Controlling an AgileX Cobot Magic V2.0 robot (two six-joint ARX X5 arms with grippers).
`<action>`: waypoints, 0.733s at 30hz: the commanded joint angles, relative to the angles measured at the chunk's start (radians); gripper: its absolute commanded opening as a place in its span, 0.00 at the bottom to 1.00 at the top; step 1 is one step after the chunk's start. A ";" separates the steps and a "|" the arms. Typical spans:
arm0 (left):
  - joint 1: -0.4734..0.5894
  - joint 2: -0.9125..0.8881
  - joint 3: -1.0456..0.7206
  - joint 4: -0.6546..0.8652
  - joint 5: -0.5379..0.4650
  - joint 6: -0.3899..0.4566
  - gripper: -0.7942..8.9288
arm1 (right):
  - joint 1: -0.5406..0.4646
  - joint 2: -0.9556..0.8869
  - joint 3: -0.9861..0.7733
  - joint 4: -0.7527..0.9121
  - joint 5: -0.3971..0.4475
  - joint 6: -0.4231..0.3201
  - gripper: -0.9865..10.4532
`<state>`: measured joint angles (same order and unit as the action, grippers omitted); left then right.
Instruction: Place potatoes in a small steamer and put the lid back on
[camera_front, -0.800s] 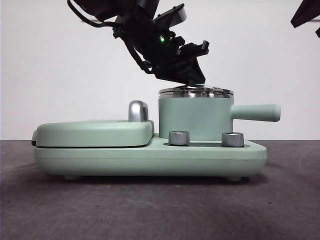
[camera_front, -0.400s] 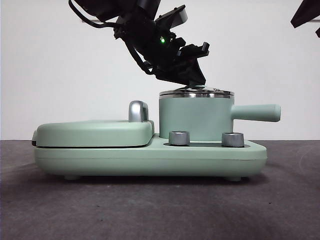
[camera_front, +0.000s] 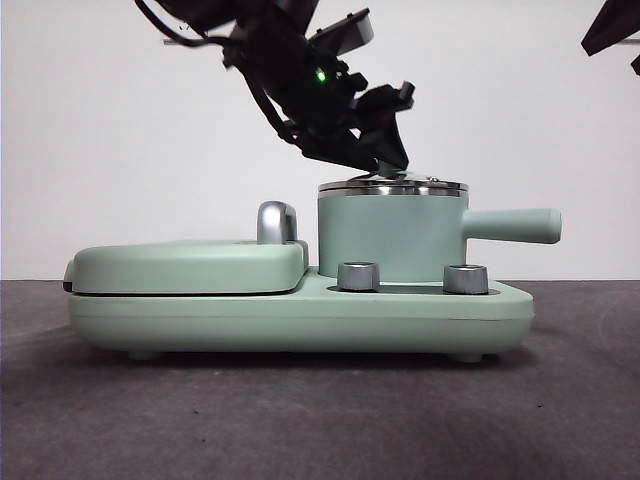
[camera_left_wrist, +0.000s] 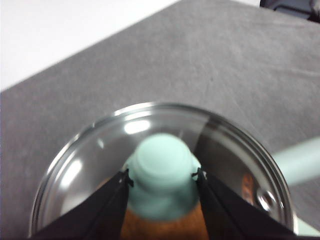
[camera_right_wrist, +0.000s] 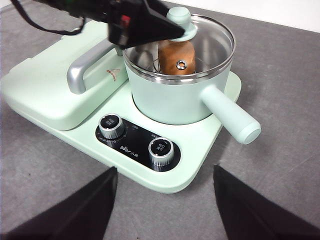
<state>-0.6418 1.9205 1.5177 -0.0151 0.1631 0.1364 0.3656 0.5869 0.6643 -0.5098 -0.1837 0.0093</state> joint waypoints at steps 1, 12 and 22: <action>-0.005 -0.052 0.019 -0.040 0.003 -0.005 0.31 | 0.005 0.006 0.003 0.007 0.001 0.009 0.35; 0.076 -0.201 -0.010 -0.285 0.106 -0.245 0.31 | 0.005 0.006 0.003 0.007 0.000 0.009 0.35; 0.113 -0.411 -0.284 -0.218 0.109 -0.290 0.31 | 0.005 0.006 0.003 0.006 -0.003 0.010 0.35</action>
<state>-0.5251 1.5154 1.2430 -0.2466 0.2661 -0.1368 0.3656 0.5873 0.6647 -0.5114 -0.1841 0.0093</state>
